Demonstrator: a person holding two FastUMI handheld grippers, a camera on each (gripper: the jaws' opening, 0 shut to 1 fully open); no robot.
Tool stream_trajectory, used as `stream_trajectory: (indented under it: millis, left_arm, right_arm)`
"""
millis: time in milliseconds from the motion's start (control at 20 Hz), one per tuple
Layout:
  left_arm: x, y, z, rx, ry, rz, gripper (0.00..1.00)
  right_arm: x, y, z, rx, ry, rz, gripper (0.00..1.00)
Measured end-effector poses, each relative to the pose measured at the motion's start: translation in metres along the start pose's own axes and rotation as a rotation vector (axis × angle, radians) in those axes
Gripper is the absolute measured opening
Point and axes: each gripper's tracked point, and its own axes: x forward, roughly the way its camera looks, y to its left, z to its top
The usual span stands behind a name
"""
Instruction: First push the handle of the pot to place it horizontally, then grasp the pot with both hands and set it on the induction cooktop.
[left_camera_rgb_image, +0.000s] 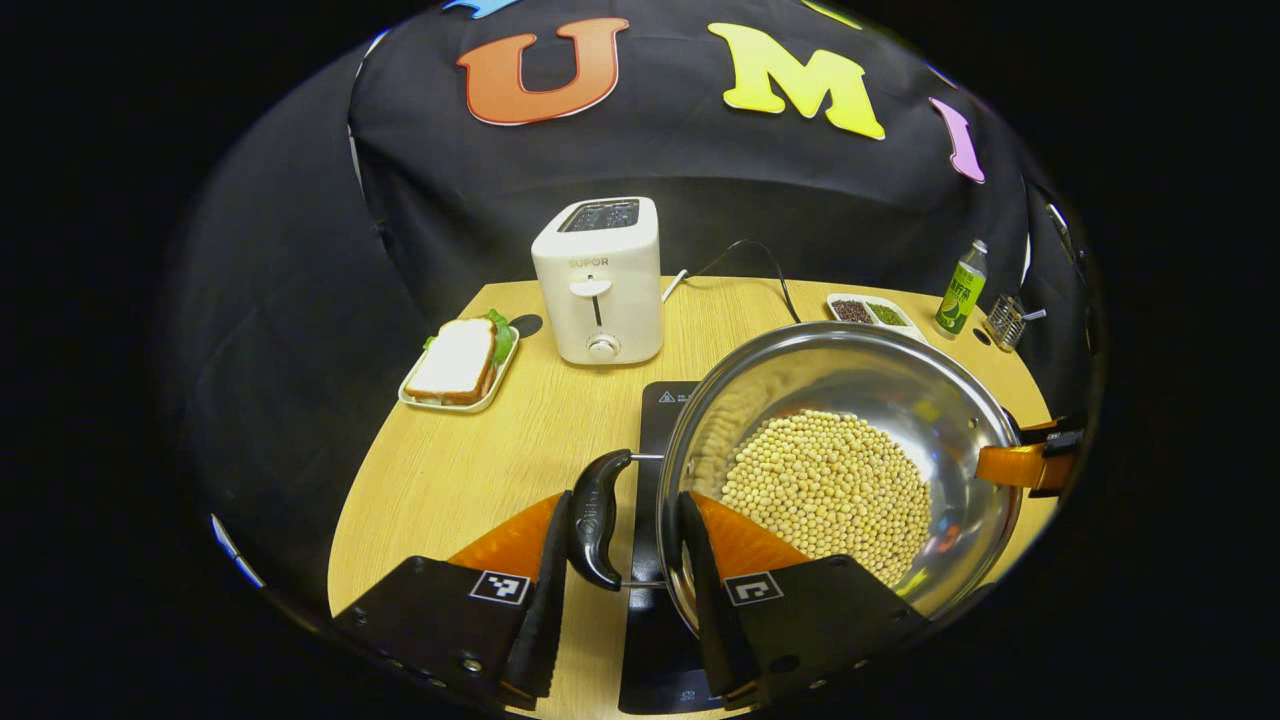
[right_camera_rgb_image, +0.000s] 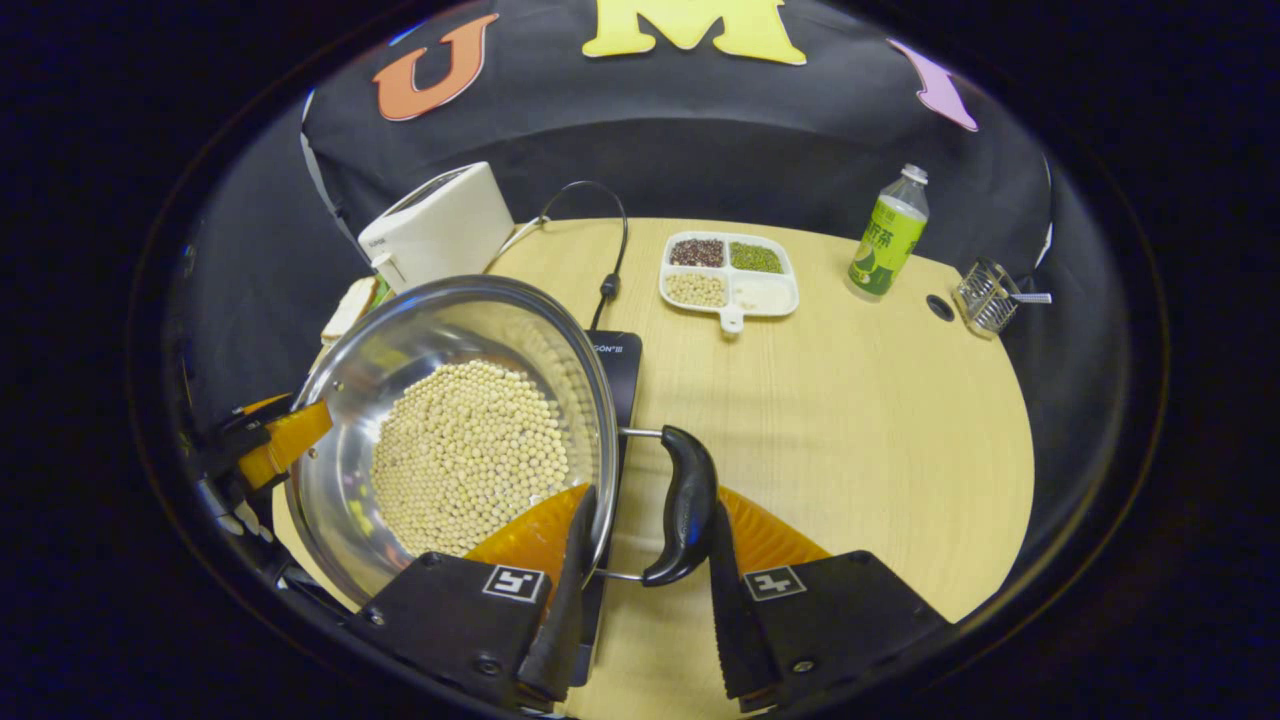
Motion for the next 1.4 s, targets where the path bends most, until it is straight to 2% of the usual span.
stream_trajectory:
  millis: [150,400,450,550,600,650,700,800,900,1100,1250,1400]
  left_arm:
    - [-0.001,-0.001,0.000,0.000,-0.003,-0.004,0.57]
    - [-0.002,0.000,0.003,0.034,-0.037,-0.035,0.64]
    - [-0.004,0.008,0.007,0.035,-0.055,-0.007,0.78]
    - [-0.015,0.019,0.024,0.032,-0.138,0.032,0.99]
    - [-0.024,0.018,0.027,0.034,-0.165,0.041,0.96]
    - [-0.032,0.021,0.032,0.044,-0.188,0.057,0.97]
    - [-0.039,0.023,0.034,0.051,-0.201,0.072,0.97]
    - [-0.053,0.020,0.043,0.052,-0.241,0.093,0.96]
    - [-0.065,0.011,0.050,0.040,-0.266,0.093,0.96]
    - [-0.099,-0.022,0.072,0.034,-0.333,0.063,0.96]
    - [-0.134,-0.058,0.088,0.025,-0.402,0.030,0.96]
    - [-0.181,-0.084,0.106,0.048,-0.482,0.040,0.96]
  right_arm:
    - [0.000,0.000,0.000,0.010,-0.008,0.001,0.58]
    - [-0.002,0.000,0.002,0.017,-0.051,0.014,0.62]
    - [-0.003,0.000,0.004,0.026,-0.075,0.027,0.69]
    - [-0.009,-0.008,0.010,0.019,-0.133,0.018,0.75]
    - [-0.014,-0.009,0.015,0.006,-0.160,0.024,0.82]
    - [-0.019,-0.010,0.019,-0.017,-0.183,0.028,0.83]
    - [-0.025,-0.013,0.024,-0.043,-0.209,0.026,0.81]
    - [-0.041,-0.017,0.036,-0.085,-0.276,0.017,0.83]
    - [-0.060,-0.021,0.042,-0.134,-0.324,0.010,0.80]
    - [-0.103,-0.020,0.048,-0.211,-0.422,0.032,0.82]
    - [-0.137,-0.032,0.049,-0.204,-0.486,0.038,0.87]
    - [-0.181,-0.063,0.047,-0.166,-0.527,0.023,0.91]
